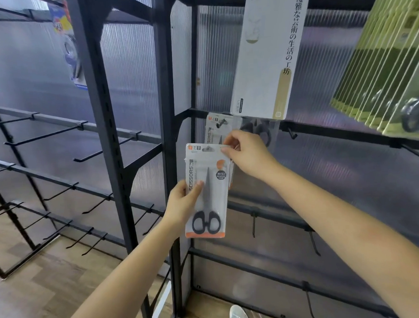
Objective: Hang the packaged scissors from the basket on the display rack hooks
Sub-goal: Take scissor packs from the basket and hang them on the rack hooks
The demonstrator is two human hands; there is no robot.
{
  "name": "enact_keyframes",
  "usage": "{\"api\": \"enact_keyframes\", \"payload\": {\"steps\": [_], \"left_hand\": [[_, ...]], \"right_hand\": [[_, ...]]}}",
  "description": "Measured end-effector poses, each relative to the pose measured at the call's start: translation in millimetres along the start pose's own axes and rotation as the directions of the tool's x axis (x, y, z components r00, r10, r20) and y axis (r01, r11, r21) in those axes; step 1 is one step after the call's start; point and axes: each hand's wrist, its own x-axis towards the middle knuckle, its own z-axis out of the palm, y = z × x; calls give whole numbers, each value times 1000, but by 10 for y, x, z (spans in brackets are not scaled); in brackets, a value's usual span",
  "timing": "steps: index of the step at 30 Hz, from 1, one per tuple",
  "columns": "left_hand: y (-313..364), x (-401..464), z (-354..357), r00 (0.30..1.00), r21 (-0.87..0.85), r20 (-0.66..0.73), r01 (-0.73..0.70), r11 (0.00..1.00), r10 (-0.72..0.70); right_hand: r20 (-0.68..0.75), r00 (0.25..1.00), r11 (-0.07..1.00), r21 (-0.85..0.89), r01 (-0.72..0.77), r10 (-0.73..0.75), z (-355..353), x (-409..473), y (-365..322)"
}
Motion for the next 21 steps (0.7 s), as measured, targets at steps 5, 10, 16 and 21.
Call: {"api": "enact_keyframes", "payload": {"steps": [5,10,16,21], "left_hand": [[-57,104,-31,999,0,-26,19,1000,-19],[89,342,17,997,108,-73,-32,994,40],[222,619,25,987,152,-110,-96,984,114],[229,717,2,986,151,-93,-124,981,139]], "right_hand": [[-54,999,1000,24,2,0,60,65,34],[-172,984,995,89,-38,53,61,206,98],[-303,950,988,149,-31,76,118,310,142],[-396,915,981,193,8,70,172,286,169]]}}
